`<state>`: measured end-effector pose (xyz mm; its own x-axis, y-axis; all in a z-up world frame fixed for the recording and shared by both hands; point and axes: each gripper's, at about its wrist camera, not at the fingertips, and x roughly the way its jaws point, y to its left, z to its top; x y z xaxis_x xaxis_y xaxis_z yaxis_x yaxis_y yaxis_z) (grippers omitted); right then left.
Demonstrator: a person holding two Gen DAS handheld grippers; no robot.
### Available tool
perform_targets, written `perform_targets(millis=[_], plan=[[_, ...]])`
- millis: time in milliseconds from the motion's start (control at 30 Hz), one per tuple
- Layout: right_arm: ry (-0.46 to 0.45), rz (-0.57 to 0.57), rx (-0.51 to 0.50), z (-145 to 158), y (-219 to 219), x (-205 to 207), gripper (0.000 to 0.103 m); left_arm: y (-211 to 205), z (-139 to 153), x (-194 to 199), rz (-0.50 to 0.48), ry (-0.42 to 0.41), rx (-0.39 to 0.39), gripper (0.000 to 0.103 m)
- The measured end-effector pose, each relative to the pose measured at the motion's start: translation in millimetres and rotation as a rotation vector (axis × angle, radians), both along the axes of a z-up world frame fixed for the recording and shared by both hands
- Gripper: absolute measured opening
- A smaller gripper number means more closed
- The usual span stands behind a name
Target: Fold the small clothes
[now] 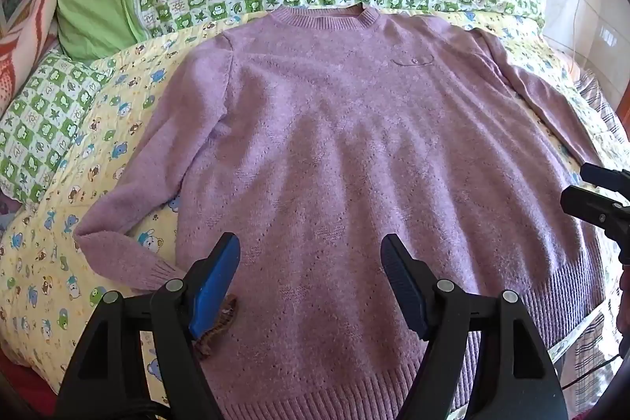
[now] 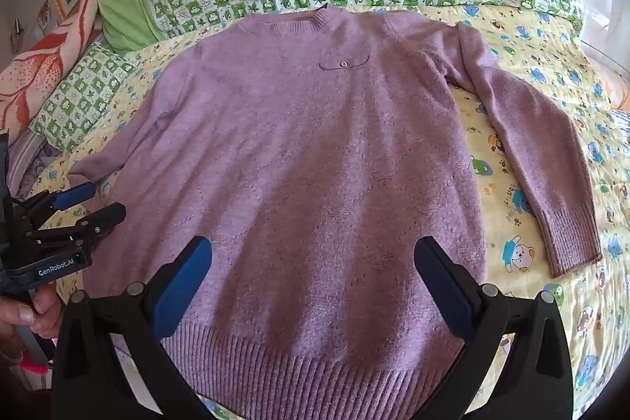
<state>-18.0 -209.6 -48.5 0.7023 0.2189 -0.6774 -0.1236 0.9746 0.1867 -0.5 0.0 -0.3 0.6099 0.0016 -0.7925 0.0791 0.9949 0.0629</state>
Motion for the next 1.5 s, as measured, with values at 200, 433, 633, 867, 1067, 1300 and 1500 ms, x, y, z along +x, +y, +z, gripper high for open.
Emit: perform_targets(millis=[200,433,633,867,1067,1300,1500], plan=[[0.002,0.004,0.000,-2,2,0,0.102,5,-1,2,-0.001,0.003,-0.002,0.074],[0.000,0.005,-0.001,-2,3,0,0.102,1,-5,1,0.004,0.002,-0.001,0.075],[-0.002,0.004,-0.002,-2,4,1,0.102,3,-4,2,0.002,-0.005,-0.004,0.075],[-0.003,0.002,-0.004,-1,4,2,0.102,3,-6,3,0.005,0.006,-0.001,0.075],[-0.004,0.005,-0.002,-1,5,2,0.102,4,-6,4,0.006,0.003,-0.010,0.075],[-0.007,0.007,0.002,2,5,5,0.102,4,-5,8,0.005,0.003,-0.017,0.075],[-0.007,0.007,0.004,3,6,7,0.102,1,-6,12,0.006,0.004,-0.005,0.075]])
